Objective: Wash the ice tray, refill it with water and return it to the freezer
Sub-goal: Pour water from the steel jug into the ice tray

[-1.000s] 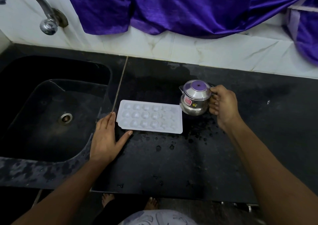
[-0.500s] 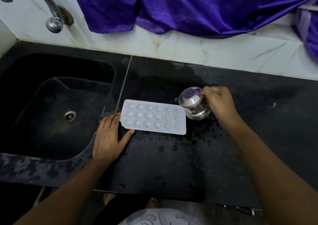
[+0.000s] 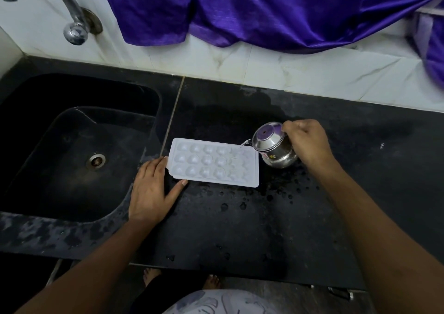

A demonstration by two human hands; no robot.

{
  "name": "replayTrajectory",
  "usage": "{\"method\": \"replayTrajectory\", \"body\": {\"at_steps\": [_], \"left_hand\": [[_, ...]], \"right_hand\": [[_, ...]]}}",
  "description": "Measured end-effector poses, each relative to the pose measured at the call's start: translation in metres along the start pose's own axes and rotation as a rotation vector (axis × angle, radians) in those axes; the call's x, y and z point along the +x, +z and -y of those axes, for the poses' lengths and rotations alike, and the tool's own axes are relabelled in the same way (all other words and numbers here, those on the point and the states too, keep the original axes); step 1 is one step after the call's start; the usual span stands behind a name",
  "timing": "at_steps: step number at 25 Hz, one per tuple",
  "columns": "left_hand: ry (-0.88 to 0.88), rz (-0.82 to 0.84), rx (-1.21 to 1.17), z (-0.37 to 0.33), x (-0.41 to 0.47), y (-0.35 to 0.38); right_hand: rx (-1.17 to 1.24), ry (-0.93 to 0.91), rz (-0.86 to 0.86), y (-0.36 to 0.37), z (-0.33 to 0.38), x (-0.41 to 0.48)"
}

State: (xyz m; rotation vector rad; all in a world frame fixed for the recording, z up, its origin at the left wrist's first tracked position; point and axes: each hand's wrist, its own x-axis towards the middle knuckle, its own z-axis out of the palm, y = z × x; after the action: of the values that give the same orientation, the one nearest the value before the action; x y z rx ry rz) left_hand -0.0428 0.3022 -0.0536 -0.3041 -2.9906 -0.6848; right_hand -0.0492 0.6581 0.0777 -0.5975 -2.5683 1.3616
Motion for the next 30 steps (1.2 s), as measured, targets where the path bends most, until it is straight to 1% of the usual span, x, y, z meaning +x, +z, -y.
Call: {"method": "replayTrajectory", "body": {"at_steps": [4, 6, 11, 14, 16, 19, 23, 27, 30], "left_hand": [[0.004, -0.004, -0.003, 0.000, 0.000, 0.000], [0.008, -0.013, -0.001, 0.000, -0.001, 0.000], [0.014, -0.020, 0.014, 0.001, -0.001, 0.002], [0.023, -0.024, 0.032, 0.002, -0.001, 0.003], [0.019, -0.024, 0.039, 0.002, 0.000, 0.003], [0.021, -0.021, 0.044, 0.002, 0.001, 0.002], [0.028, -0.026, 0.050, 0.002, 0.000, 0.002], [0.020, -0.012, 0.053, 0.003, 0.000, 0.002], [0.016, -0.012, 0.050, 0.003, 0.001, 0.002]], "right_hand": [[0.004, 0.012, -0.014, -0.002, 0.002, 0.000], [0.115, 0.039, -0.007, -0.004, 0.002, -0.001], [0.493, 0.165, 0.027, -0.009, 0.005, -0.006], [0.591, 0.179, 0.038, -0.005, 0.012, -0.005], [0.552, 0.160, 0.052, 0.001, 0.019, -0.005], [0.426, 0.108, 0.065, 0.014, 0.027, -0.003], [0.265, 0.025, 0.051, 0.027, 0.029, -0.002], [0.083, -0.019, 0.033, 0.030, 0.027, 0.000], [-0.007, -0.046, 0.026, 0.029, 0.027, 0.001]]}}
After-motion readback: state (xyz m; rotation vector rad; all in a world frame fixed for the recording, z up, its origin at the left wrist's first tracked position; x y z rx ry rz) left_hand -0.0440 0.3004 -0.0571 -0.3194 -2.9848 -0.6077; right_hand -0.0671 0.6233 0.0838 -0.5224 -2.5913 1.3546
